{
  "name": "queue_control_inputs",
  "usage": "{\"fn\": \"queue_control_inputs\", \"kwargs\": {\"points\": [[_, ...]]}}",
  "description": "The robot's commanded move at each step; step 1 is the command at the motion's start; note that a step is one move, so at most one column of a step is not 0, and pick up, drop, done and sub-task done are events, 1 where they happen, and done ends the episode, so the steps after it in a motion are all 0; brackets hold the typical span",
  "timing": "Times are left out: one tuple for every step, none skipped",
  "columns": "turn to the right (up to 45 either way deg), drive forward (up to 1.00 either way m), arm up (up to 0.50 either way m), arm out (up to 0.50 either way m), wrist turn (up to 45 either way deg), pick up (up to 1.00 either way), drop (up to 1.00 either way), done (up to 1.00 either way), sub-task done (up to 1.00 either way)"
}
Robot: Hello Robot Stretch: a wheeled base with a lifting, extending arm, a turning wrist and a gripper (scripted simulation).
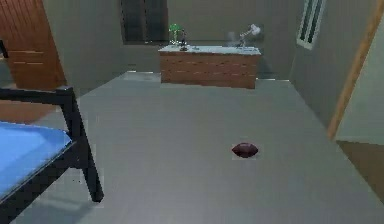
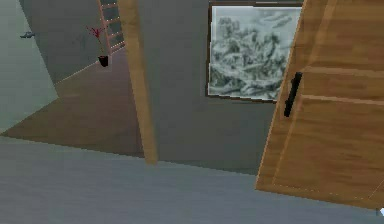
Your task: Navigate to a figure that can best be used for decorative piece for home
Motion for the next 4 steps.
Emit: {"fn": "queue_control_inputs", "kwargs": {"points": [[-3.0, 0.00, 0.00, 0.00, 0.0, 0.00, 0.00, 0.00, 0.00], [0.0, 1.00, 0.00, 0.00, 0.0, 0.00, 0.00, 0.00, 0.00], [0.0, 0.65, 0.00, 0.00, 0.0, 0.00, 0.00, 0.00, 0.00], [15.0, 0.00, 0.00, 0.00, 0.0, 0.00, 0.00, 0.00, 0.00]]}}
